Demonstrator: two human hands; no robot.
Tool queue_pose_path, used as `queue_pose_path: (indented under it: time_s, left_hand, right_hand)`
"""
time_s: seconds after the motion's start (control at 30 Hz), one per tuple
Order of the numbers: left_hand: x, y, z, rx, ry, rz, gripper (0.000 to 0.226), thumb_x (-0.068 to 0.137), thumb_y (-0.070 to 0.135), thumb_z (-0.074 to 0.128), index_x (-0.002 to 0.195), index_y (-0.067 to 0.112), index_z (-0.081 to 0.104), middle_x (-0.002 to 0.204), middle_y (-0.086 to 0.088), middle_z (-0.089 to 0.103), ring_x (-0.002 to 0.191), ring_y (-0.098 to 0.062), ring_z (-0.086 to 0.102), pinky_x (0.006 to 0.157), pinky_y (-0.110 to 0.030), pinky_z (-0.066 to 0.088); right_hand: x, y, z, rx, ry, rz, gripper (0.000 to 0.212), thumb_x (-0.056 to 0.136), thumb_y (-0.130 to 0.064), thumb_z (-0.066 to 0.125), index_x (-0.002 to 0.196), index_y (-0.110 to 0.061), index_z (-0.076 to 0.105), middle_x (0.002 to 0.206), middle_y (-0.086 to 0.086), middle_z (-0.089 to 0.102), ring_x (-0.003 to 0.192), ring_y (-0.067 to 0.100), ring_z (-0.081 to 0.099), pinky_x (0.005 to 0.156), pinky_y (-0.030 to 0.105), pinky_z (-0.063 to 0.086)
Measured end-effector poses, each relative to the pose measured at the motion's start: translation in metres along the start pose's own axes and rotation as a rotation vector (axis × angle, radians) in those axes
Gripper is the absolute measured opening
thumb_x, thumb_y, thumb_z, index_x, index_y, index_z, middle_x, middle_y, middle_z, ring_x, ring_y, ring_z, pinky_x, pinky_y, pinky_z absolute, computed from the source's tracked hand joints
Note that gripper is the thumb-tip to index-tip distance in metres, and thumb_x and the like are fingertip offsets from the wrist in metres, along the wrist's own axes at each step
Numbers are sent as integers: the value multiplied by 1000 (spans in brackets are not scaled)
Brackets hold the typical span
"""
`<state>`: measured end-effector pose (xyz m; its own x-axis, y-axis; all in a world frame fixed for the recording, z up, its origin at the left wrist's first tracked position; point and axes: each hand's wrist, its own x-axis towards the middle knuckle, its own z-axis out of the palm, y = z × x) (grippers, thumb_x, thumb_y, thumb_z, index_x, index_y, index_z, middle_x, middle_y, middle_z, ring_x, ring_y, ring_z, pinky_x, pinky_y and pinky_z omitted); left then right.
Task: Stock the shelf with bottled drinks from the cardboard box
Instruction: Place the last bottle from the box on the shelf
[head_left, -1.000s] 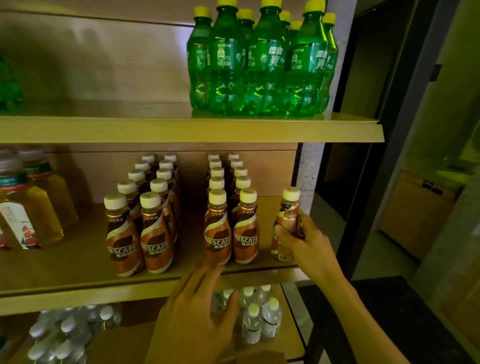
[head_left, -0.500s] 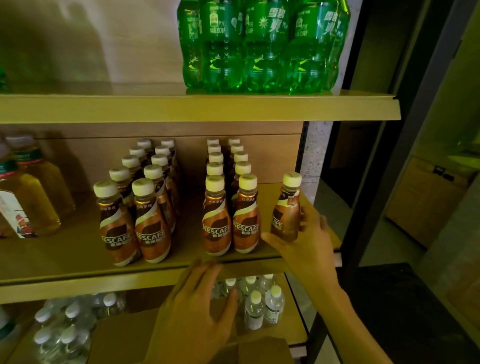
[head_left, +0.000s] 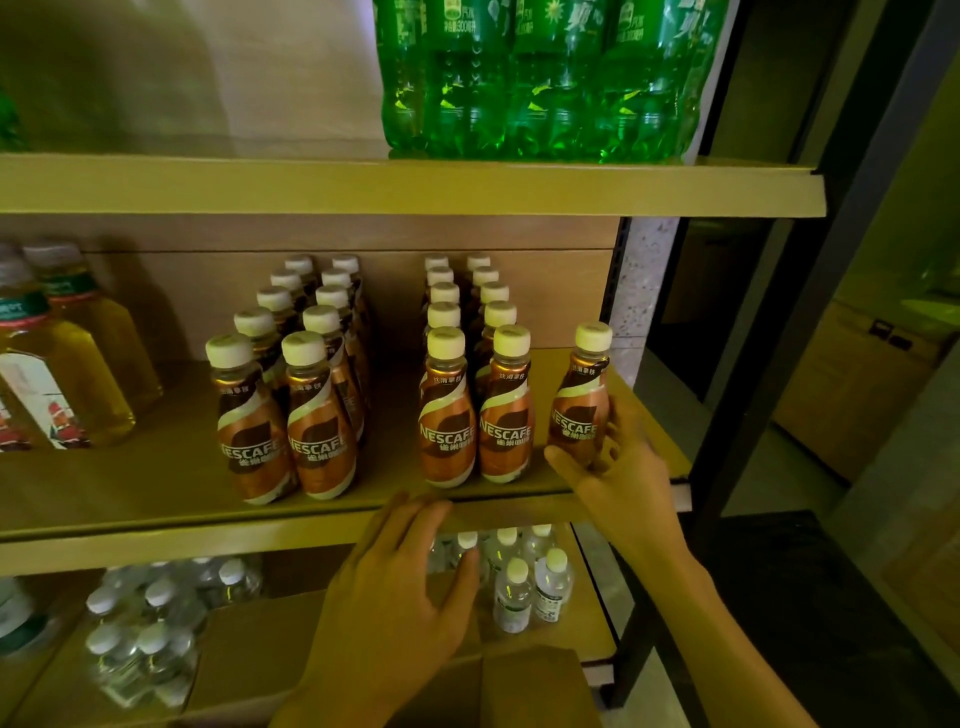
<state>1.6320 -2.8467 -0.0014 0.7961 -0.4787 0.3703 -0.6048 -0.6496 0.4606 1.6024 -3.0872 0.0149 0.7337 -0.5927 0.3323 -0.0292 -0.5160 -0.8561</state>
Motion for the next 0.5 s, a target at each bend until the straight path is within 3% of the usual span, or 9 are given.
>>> queue_pose_path:
  time_s: [0.1,0.23,0.5]
  left_hand:
    - [2,-2,1,-4,9,-2,55,90,62,54,138,36,50,146,17,46,141,-10,39,103,-32,44]
    - [3,-2,1,-8,31,12,55,89,62,54,138,36,51,145,16,47,138,-10,43,101,-35,49]
    - [8,-9,0,17,76,17,51,88,60,58,131,33,57,137,12,56,131,-14,51,94,-35,53]
  right_hand:
    - [0,-1,5,-69,59,16,88,75,-43,82,147,-29,34,137,-2,55,120,16,58,92,32,54]
    - [3,-1,10,-137,106,37,74,80,-40,80,140,-22,41,131,3,60,116,23,62,91,36,55]
    - [26,-11,15,-125,24,122,62,85,-25,78,138,-23,45,125,-1,63,114,21,62,88,32,51]
